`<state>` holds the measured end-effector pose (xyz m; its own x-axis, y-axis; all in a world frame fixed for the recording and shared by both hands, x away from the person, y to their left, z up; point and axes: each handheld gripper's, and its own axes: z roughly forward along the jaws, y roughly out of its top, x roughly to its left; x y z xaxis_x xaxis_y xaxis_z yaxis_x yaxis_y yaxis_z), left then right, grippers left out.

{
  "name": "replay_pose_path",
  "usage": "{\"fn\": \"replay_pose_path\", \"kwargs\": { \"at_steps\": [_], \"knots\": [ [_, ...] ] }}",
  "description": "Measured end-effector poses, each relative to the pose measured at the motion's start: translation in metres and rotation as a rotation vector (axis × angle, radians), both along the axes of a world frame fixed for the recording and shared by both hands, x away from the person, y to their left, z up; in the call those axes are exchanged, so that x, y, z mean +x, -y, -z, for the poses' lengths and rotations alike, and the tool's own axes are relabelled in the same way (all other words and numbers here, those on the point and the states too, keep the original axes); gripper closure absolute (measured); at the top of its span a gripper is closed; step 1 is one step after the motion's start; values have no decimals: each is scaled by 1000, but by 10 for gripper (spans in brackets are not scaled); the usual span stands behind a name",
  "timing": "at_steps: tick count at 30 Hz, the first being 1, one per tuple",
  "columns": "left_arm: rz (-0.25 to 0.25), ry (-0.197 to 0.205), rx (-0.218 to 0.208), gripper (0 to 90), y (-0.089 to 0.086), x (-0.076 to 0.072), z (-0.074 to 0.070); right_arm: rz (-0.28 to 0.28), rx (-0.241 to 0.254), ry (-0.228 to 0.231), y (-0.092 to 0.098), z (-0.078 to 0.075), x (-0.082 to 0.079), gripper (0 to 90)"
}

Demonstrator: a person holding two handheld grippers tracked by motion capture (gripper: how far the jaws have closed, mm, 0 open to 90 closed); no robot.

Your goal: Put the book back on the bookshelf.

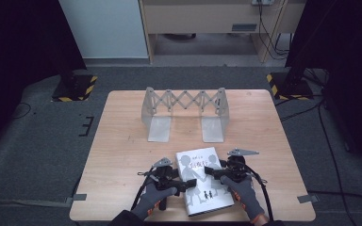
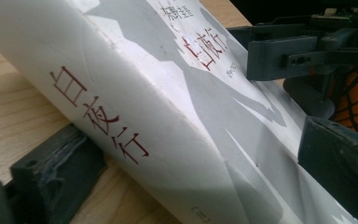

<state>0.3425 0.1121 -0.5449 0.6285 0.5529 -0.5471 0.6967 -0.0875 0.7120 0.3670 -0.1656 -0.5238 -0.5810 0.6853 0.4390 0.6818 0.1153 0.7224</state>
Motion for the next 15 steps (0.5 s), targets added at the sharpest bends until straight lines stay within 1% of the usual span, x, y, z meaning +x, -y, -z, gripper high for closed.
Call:
{"fn": "replay_pose_path", "kwargs": {
  "at_steps": [4,6,7,11,13,14,15],
  "knots": [
    [-1,0,0,0,0,1,0,3,-5,4,0,0,-1,244],
    [-2,-6,-16,0,0,2,1,9,-3,4,0,0,-1,243],
    [-2,-6,-16,0,0,2,1,15,3,-1,0,0,-1,243],
    [-1,-27,-59,6,-2,7,3,27,8,2,1,2,-1,244],
    [-4,-27,-58,18,-3,8,3,31,10,1,1,2,-1,244],
    [-10,-23,-42,38,-3,8,2,33,11,1,1,2,-1,246],
    [-21,-28,-45,96,-3,8,2,32,17,-2,1,1,-1,251]
  ]
}}
